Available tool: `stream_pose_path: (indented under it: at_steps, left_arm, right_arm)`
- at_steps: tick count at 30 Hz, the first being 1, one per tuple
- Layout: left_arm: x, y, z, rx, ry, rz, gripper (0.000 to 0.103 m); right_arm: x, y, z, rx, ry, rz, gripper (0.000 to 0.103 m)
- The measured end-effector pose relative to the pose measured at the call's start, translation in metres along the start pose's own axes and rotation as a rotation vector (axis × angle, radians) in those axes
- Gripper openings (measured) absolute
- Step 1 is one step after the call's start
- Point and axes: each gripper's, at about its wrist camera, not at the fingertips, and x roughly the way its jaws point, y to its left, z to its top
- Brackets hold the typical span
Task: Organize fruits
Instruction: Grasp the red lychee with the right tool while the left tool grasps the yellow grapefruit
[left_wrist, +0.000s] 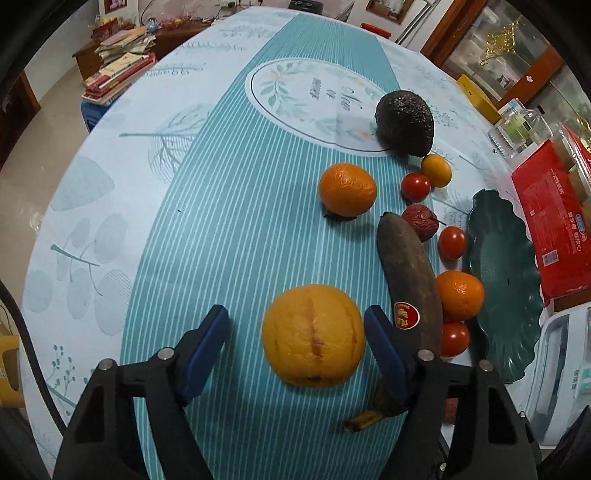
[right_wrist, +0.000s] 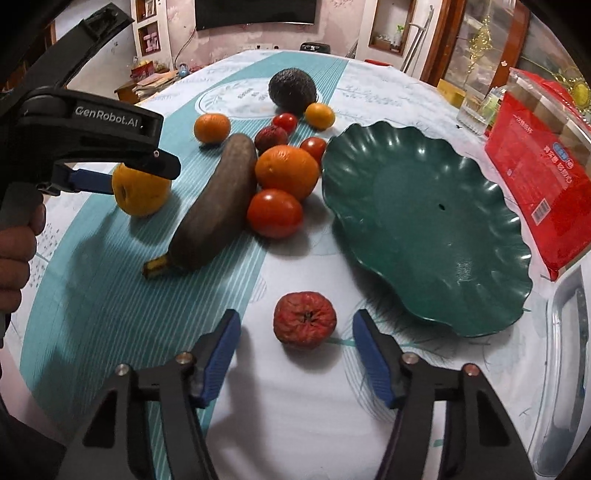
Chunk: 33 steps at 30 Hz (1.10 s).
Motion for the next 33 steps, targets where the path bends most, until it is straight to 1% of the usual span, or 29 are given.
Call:
stream_pose_path:
  at_steps: [2, 5, 6, 8, 11, 12, 18, 19, 20, 21, 23, 25, 28, 32, 33]
  left_arm:
    - [0.003, 0.001, 0.0, -0.007, 0.014, -0.014, 0.068]
    - [0.003, 0.0, 0.0, -0.005, 0.019, -0.039, 0.056]
    - [0.002, -0.002, -0.001, 0.0, 0.022, -0.048, 0.049]
    - [0.001, -0.006, -0.002, 0.016, 0.029, -0.039, 0.049]
    - [-0.004, -0.005, -0.004, 0.004, 0.031, -0.067, 0.049]
    - [-0.006, -0.005, -0.005, 0.001, 0.031, -0.072, 0.049]
    - [-0.028, -0.005, -0.015, 0.001, 0.016, -0.094, 0.049]
    - [-0.034, -0.004, -0.017, 0.004, 0.008, -0.099, 0.047]
    - [-0.042, -0.005, -0.02, 0.01, -0.01, -0.106, 0.043]
    - [-0.048, -0.005, -0.022, 0.018, -0.025, -0.117, 0.032]
    - [-0.066, -0.008, -0.027, 0.048, -0.063, -0.136, 0.032]
    - [-0.08, -0.011, -0.031, 0.073, -0.095, -0.159, 0.027]
    - [-0.094, -0.013, -0.041, 0.097, -0.118, -0.164, 0.029]
    - [-0.087, -0.005, -0.05, 0.101, -0.085, -0.167, 0.039]
    - [-0.084, -0.003, -0.052, 0.099, -0.084, -0.166, 0.044]
  right_arm:
    - [0.0, 0.001, 0.0, -0.001, -0.003, 0.005, 0.056]
    - [-0.001, 0.003, -0.001, -0.007, -0.006, 0.014, 0.05]
    - [-0.001, 0.003, -0.001, -0.008, -0.007, 0.012, 0.049]
    - [-0.002, 0.003, 0.0, -0.008, -0.006, 0.008, 0.042]
    - [-0.003, 0.002, 0.0, -0.005, 0.0, 0.001, 0.034]
    - [-0.003, 0.001, 0.0, 0.0, 0.002, 0.002, 0.033]
    - [-0.009, 0.002, -0.003, 0.03, 0.014, 0.017, 0.033]
    - [-0.012, 0.002, -0.004, 0.031, 0.01, 0.016, 0.033]
    - [-0.015, 0.003, -0.005, 0.032, 0.005, 0.016, 0.033]
    - [-0.02, 0.004, -0.006, 0.035, -0.002, 0.016, 0.033]
    - [-0.028, 0.005, -0.007, 0.044, -0.015, 0.017, 0.033]
    - [-0.038, 0.005, -0.01, 0.055, -0.034, 0.015, 0.033]
    - [-0.052, 0.008, -0.017, 0.069, -0.054, 0.004, 0.033]
    - [-0.07, 0.012, -0.033, 0.094, -0.075, -0.002, 0.033]
    - [-0.074, 0.014, -0.039, 0.092, -0.078, -0.012, 0.033]
